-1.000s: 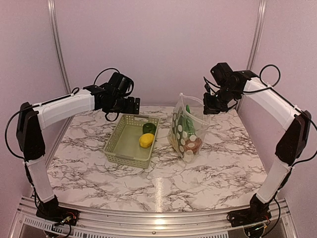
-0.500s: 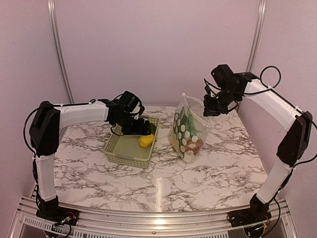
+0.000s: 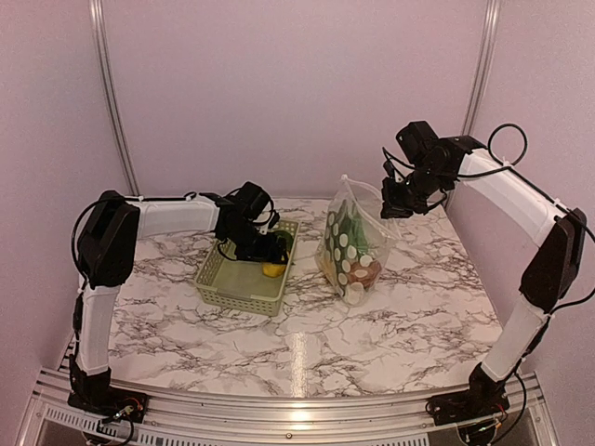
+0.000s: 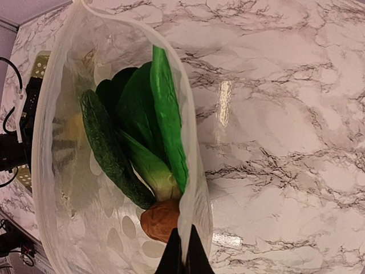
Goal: Place the food in the zip-top bag and seal the zipper
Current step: Move the fake fruit to the bin, then pick up the fake fruit from the bin.
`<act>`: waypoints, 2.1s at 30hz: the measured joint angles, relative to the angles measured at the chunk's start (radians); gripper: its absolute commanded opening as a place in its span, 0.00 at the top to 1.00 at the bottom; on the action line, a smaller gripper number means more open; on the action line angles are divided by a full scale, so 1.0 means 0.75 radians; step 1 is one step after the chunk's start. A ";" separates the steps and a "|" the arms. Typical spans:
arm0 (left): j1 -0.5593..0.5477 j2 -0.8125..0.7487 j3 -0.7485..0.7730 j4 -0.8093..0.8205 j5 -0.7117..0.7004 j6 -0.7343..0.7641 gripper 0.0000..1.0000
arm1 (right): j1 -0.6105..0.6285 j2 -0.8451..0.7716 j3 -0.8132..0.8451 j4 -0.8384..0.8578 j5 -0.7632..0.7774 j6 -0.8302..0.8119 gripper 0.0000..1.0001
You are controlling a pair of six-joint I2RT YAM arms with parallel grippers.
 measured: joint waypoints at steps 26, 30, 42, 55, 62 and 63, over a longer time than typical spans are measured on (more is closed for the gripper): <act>0.022 -0.263 -0.103 -0.003 -0.258 0.050 0.58 | 0.000 0.000 0.000 0.000 -0.032 0.003 1.00; 0.014 -0.349 -0.065 0.077 -0.298 -0.012 0.63 | 0.000 0.000 0.000 0.000 -0.044 0.004 1.00; -0.083 -0.229 0.339 -0.005 -0.340 -0.015 0.27 | 0.000 0.000 0.000 0.000 -0.050 0.002 1.00; -0.020 -0.053 0.067 -0.207 -0.402 0.189 0.12 | 0.000 -0.035 -0.040 0.024 -0.069 0.001 1.00; -0.021 0.038 0.081 -0.210 -0.366 0.204 0.22 | 0.000 -0.035 -0.041 0.029 -0.079 0.001 1.00; -0.021 0.047 0.082 -0.214 -0.357 0.202 0.26 | 0.000 -0.035 -0.041 0.029 -0.079 0.001 1.00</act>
